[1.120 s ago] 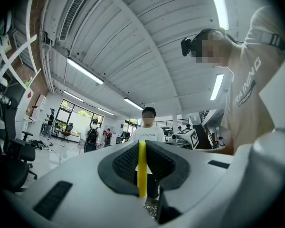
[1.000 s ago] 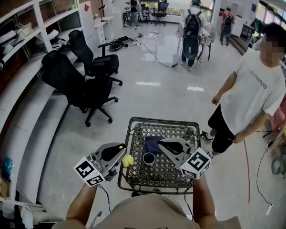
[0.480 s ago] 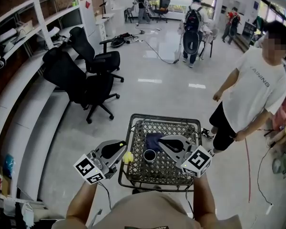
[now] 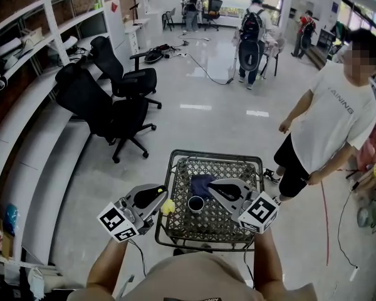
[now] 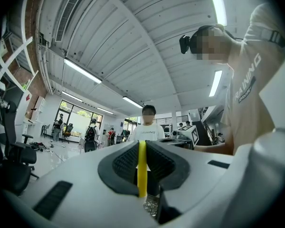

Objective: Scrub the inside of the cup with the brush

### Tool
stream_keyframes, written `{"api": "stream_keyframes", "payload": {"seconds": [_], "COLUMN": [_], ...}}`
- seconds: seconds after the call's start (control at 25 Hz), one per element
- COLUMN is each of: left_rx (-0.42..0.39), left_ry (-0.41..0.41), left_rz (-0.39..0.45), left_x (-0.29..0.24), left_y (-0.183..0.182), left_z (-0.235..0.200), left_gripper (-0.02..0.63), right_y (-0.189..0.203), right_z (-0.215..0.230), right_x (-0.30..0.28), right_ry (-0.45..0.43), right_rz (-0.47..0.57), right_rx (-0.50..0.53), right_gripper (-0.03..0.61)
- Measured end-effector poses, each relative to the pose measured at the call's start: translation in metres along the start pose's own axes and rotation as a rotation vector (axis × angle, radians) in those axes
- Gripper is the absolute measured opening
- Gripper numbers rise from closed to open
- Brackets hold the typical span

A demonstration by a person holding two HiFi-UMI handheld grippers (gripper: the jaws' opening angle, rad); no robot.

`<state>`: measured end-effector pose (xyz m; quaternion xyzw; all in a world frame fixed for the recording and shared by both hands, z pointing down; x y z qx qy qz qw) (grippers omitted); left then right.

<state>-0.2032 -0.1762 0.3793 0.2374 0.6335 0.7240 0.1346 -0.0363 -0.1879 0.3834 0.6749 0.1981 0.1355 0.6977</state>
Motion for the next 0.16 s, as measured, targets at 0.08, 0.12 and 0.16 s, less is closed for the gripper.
{"api": "stream_keyframes", "payload": {"seconds": [0.08, 0.12, 0.16], "left_rx": [-0.004, -0.006, -0.008], "left_ry": [0.001, 0.001, 0.001], "left_rz": [-0.001, -0.003, -0.004], "left_x": [0.0004, 0.0008, 0.0012], "left_y": [0.0005, 0.0009, 0.0013], "left_z": [0.0011, 0.0013, 0.0015], "left_gripper": [0.052, 0.052, 0.052], "right_y": [0.0006, 0.0013, 0.0022], "right_z": [-0.0012, -0.0017, -0.0022], "right_x": [0.0007, 0.0009, 0.0011], "right_ry": [0.001, 0.002, 0.002], "right_rz": [0.003, 0.005, 0.006], "right_rx": [0.003, 0.002, 0.001], "right_gripper": [0.015, 0.015, 0.015]}}
Point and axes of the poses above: the fingertips, and each gripper's own axes: x backward along the fingers, z to its right, y out of its underside, the point moved 3 cm from there along x, backward along the fingers, and after that the axes turned 9 degrees about -x, right-handed, at the moved point
